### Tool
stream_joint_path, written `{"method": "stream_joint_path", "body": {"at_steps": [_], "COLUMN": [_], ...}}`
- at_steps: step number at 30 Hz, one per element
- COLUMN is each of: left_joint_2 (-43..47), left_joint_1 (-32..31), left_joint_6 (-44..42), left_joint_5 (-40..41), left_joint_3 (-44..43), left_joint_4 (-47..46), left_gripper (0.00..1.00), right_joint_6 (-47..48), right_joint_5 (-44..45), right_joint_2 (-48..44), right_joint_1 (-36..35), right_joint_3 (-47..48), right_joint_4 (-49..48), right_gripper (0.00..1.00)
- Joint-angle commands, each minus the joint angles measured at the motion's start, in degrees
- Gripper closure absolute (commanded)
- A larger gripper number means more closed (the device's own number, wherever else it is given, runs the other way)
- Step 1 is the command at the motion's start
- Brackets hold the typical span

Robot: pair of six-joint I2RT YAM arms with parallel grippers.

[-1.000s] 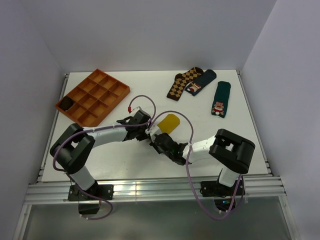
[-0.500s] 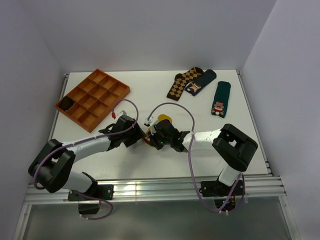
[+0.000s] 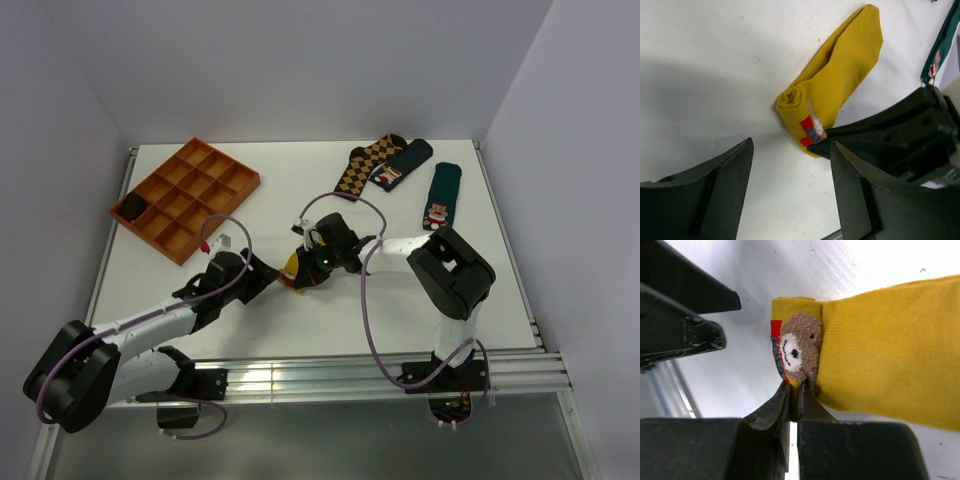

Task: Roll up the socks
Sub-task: Roll the sock at the center of the board.

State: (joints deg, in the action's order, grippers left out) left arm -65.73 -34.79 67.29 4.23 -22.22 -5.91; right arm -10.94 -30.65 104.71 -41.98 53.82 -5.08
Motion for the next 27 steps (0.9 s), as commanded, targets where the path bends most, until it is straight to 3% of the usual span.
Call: {"method": "stream_joint_path", "body": {"at_steps": [1,12,27], "left_joint_2": [3.15,-0.96,-12.04], "left_joint_1": [0.16,-0.02,-0.63], "left_joint_6": [2.15,1.44,2.59], "left_joint_5": [-0.45,-2.21,-0.71], "left_joint_3": [3.75,6.75,4.2], "left_joint_4": [-6.39,-15.61,-20.54], "left_gripper": [0.32,0.32,0.39], "right_joint_6": [-4.7,-10.77,-9.71], "right_joint_5": [-5.81,-13.02,-14.78], "right_joint_2": [2.6,9.02,13.24], "right_joint_1": [2.16,4.8,6.38], "right_joint_3": [0.23,3.74,10.86], "right_joint_4": [0.88,1.83,10.26], "right_gripper": [1.0,1.0,1.0]}}
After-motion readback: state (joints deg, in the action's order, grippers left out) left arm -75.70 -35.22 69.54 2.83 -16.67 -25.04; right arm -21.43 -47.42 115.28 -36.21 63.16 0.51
